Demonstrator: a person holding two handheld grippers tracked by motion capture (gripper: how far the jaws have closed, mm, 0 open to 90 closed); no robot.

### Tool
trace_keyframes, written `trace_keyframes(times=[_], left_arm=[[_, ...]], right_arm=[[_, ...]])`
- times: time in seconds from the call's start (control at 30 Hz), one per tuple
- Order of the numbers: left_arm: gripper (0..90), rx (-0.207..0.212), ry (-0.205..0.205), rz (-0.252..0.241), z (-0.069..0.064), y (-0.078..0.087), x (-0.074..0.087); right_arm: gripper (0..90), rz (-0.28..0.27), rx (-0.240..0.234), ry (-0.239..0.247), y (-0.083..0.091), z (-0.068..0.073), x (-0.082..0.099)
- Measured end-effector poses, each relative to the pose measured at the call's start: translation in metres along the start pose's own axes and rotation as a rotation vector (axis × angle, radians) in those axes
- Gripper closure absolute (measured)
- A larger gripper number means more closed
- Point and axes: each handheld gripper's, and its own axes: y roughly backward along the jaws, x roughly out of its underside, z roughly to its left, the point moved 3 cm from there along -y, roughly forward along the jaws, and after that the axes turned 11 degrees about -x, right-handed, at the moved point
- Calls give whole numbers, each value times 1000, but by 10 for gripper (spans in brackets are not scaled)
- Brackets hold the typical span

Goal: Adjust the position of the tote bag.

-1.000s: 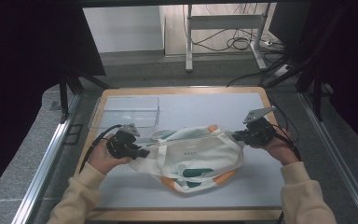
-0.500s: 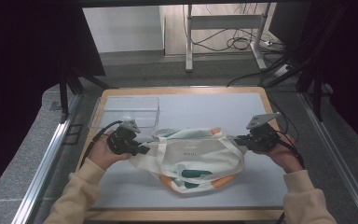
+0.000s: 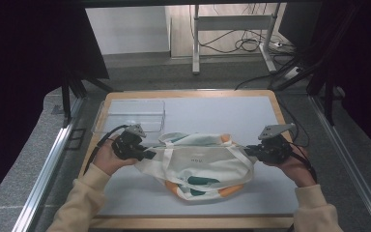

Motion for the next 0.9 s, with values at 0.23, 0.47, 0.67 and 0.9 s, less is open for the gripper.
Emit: trace_keyframes(times=[0.23, 0.47, 0.67, 0.9], left_arm=[[809, 7, 7, -2, 1, -4, 2], [718, -2, 1, -31, -3, 2, 5], [471, 4, 15, -90, -4, 14, 6], [342, -12, 57, -184, -5, 39, 4]], right_arm=[[826, -9, -12, -10, 0, 4, 6], [776, -20, -5, -14, -1, 0, 8], [452, -75, 24, -31, 7, -2, 7], [345, -193, 54, -79, 27, 1, -1]])
